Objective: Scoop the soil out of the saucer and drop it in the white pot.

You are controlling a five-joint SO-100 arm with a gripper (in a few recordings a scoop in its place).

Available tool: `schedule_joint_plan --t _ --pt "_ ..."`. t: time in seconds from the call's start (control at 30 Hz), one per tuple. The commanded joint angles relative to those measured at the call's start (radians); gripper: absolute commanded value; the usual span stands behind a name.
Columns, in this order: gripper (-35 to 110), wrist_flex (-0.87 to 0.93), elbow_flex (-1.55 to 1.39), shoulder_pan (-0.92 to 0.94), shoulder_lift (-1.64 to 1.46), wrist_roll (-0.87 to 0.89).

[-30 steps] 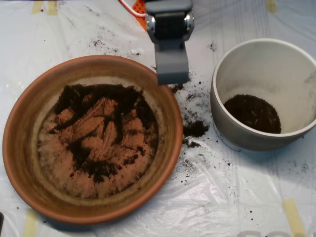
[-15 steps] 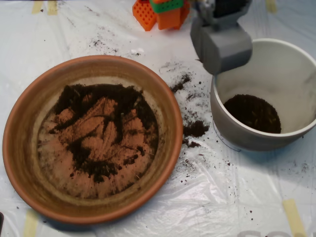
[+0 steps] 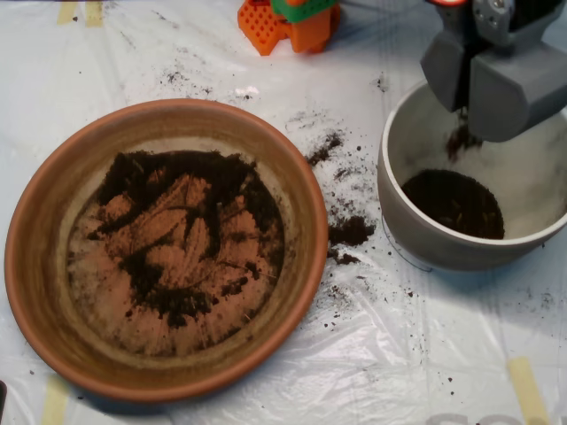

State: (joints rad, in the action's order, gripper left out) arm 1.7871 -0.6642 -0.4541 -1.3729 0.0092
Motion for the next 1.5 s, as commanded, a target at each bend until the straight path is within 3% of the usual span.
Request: schedule_joint_plan --t 0.0,0.4,0.6,1.0,1.23,1.47 --pt "21 0.015 0.044 -0.017 -0.055 -0.002" --pt "26 0.009 -0.083 -0.026 -0.152 -0.043" --pt "30 -0.126 -0.347 0.008 -0.347 -0.072" --pt "41 -0.17 -0.362 0.397 -0.434 0.015" --pt "44 -0.344 -0.758 0.58 -0.595 -0.034" --pt "55 -0.525 -1.216 0.638 -0.738 -0.071"
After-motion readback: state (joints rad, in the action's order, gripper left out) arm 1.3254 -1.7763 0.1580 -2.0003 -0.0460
